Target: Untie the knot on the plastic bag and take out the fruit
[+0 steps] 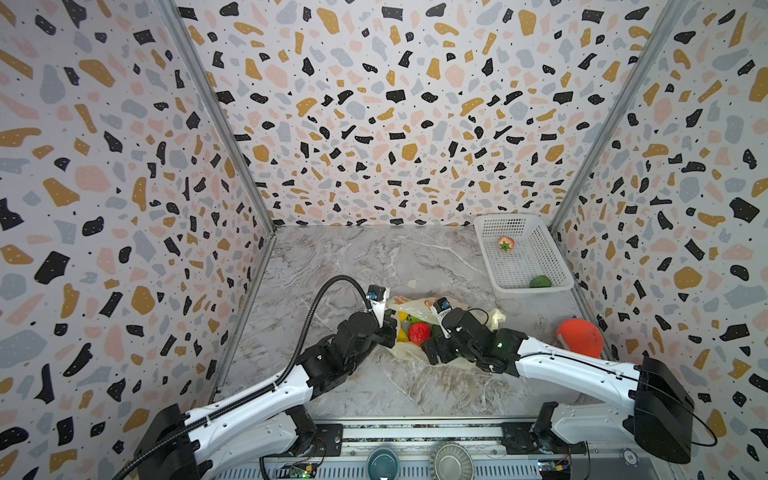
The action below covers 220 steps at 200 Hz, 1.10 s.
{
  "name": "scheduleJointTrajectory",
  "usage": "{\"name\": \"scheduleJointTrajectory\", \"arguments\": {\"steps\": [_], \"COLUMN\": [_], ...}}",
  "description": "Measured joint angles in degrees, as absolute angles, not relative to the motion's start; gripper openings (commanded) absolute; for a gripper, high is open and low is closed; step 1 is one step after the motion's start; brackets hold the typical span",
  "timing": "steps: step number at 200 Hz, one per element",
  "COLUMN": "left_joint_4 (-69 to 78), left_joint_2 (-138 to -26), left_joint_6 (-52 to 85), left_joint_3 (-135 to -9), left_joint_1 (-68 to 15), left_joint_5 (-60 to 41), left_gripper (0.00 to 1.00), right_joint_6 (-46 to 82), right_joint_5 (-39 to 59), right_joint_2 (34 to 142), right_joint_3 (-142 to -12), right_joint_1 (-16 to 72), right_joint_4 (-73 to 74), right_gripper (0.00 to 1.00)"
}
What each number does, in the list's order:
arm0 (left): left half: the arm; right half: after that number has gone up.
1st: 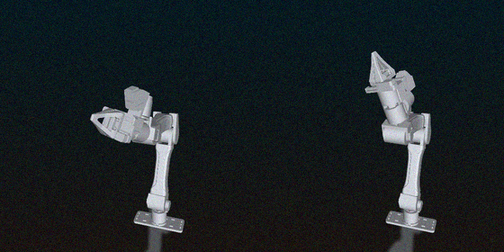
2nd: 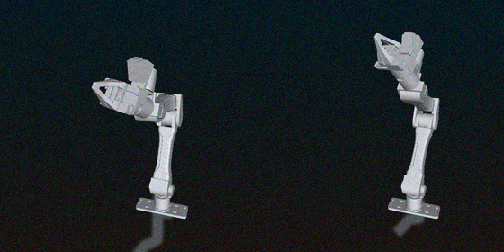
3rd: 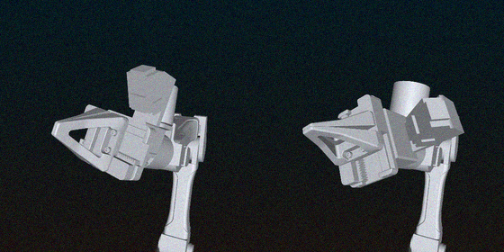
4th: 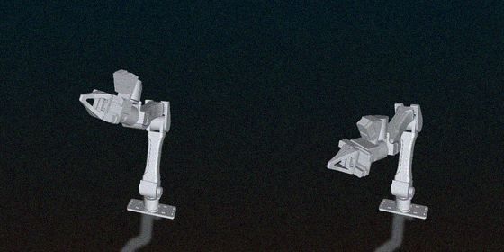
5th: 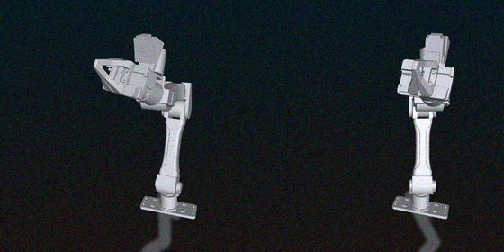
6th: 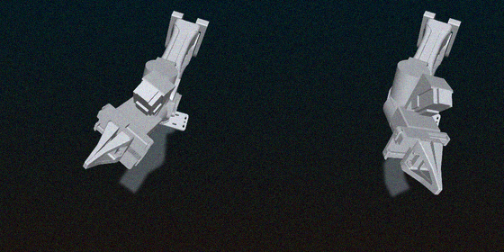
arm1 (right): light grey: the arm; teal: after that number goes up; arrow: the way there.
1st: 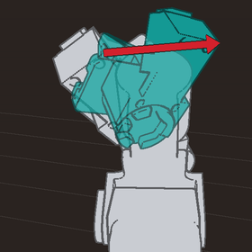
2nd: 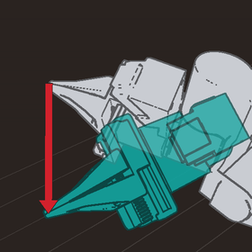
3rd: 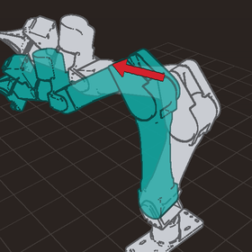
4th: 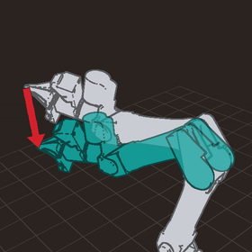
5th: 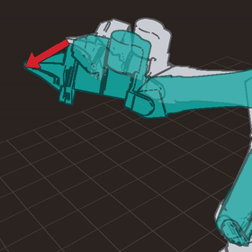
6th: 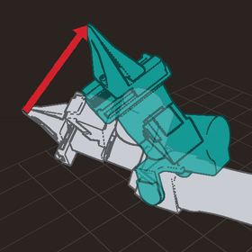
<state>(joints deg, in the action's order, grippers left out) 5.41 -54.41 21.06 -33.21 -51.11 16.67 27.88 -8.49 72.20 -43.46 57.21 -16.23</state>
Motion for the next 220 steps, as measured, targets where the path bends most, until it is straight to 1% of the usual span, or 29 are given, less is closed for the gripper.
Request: {"name": "scheduleJointTrajectory", "arguments": {"steps": [33, 57, 78, 111, 159, 190, 220], "left_joint_4": [6.2, 6.6, 7.1, 7.1, 8.0, 8.3, 6.5], "left_joint_2": [-54.3, -54.3, -53.3, -50.5, -52.0, -53.9, -57.3], "left_joint_6": [22.3, 22.3, 22.3, 22.3, 23.2, 23.9, 24.8], "left_joint_3": [-33.1, -33.1, -32.2, -29.1, -26.5, -26.6, -31.4], "left_joint_1": [-52.0, -53.3, -55.9, -60.3, -66.2, -67.3, -67.2], "left_joint_5": [16.6, 16.8, 17.3, 19.4, 23.1, 26.1, 29.5], "left_gripper": [0.0, 0.0, 0.0, 0.0, 0.0, 0.0, 0.0], "right_joint_6": [29.4, 29.5, 29.5, 29.5, 29.8, 28.3, 25.7], "right_joint_5": [-10.0, -11.7, -12.4, -10.5, -9.2, -7.2, -6.9], "right_joint_2": [72.4, 72.4, 72.7, 75.4, 81.2, 83.7, 81.5], "right_joint_3": [-41.7, -42.0, -44.8, -50.7, -51.8, -52.3, -52.7], "right_joint_1": [60.9, 61.7, 59.2, 50.8, 42.7, 41.3, 44.5], "right_joint_4": [-18.8, -19.2, -19.4, -15.0, -7.6, -7.4, -11.2], "right_gripper": [0.99, 0.99, 0.99, 0.99, 0.99, 0.99, 0.99]}}
